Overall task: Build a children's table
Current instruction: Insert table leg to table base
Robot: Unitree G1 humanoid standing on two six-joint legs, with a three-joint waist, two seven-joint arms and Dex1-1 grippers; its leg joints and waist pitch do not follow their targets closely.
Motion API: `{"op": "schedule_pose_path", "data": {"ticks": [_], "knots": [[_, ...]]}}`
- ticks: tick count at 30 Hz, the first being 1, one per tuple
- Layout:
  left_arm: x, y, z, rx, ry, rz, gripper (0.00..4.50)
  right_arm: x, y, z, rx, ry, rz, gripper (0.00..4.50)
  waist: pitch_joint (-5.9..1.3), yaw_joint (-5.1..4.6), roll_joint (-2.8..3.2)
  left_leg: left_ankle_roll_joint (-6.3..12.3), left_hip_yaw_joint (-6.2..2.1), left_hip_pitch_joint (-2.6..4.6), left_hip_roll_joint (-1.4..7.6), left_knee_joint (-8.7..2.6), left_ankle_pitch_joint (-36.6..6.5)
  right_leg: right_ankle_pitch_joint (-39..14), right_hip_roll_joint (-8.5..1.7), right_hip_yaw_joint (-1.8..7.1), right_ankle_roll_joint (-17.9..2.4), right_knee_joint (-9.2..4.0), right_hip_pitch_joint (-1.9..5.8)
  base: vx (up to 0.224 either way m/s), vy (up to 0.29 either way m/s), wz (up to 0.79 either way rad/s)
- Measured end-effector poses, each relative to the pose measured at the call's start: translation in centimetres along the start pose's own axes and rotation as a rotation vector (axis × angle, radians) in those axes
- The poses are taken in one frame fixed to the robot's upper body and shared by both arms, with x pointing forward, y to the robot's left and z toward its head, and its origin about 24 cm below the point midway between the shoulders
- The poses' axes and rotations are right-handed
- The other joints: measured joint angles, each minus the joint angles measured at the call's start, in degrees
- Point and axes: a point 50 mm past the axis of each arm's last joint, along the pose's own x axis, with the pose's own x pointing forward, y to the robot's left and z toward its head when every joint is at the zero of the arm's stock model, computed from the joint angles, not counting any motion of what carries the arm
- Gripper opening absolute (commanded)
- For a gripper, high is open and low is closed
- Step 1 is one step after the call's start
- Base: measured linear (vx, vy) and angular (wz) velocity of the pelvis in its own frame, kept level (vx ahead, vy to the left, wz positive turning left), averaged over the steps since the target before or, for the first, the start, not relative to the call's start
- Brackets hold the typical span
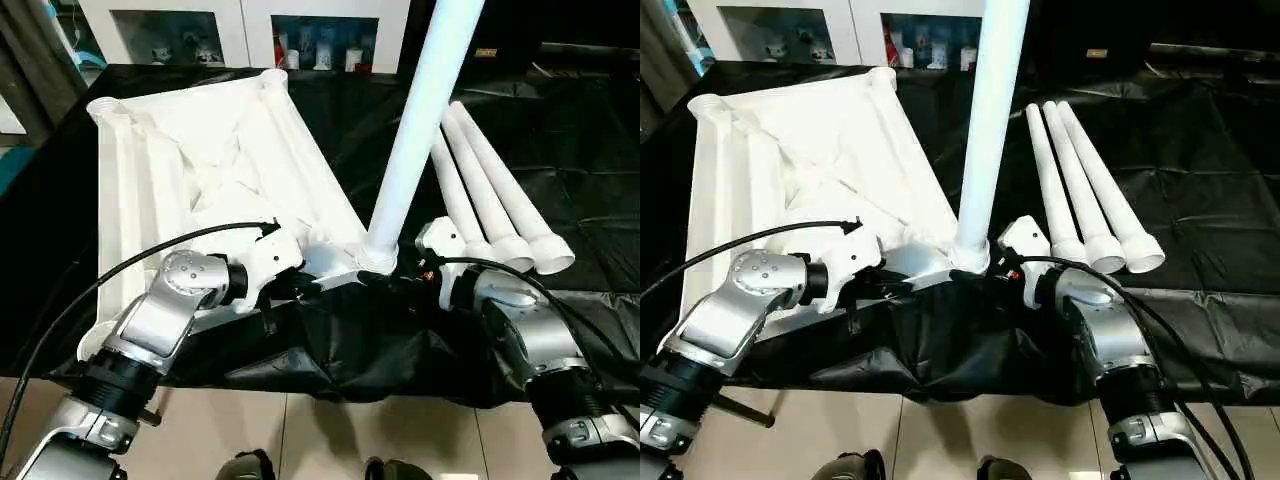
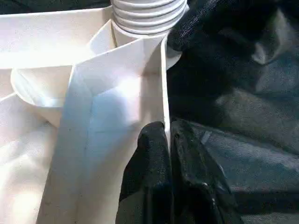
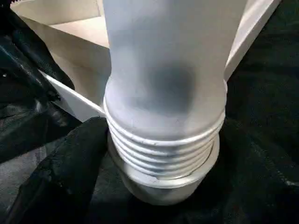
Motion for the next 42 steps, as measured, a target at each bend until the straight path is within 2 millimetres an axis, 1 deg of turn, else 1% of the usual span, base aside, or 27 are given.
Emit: {"op": "schedule_pose_path", "data": {"ticks": [5, 8, 42], "knots": [[0.0, 0.0, 0.0, 0.007, -0.002, -0.001, 0.00, 0.1, 0.1, 0.0, 0.000, -0.003, -0.001, 3.97, -0.01, -0.02, 0.01, 0.02, -0.02, -0.25, 0.17, 0.50, -0.01, 0.01, 0.01, -0.11, 0.00, 0.29, -0.09, 0.000, 0.000, 0.00], [-0.1, 0.0, 0.0, 0.007, -0.001, 0.000, 0.00, 0.3, 0.2, 0.1, 0.002, -0.009, -0.001, 3.97, -0.01, -0.03, 0.01, 0.02, -0.02, -0.29, 0.19, 0.61, -0.01, 0.04, 0.01, -0.11, 0.01, 0.32, -0.09, 0.000, 0.000, 0.00], [-0.4, 0.0, -0.6, 0.002, 0.017, -0.001, 0.00, 1.2, 0.7, -0.3, 0.018, -0.042, 0.002, 3.97, -0.04, -0.16, 0.07, 0.03, -0.12, -0.32, 0.29, 1.10, -0.02, 0.06, 0.04, -0.14, 0.01, 0.79, -0.10, 0.000, 0.000, 0.00]]}}
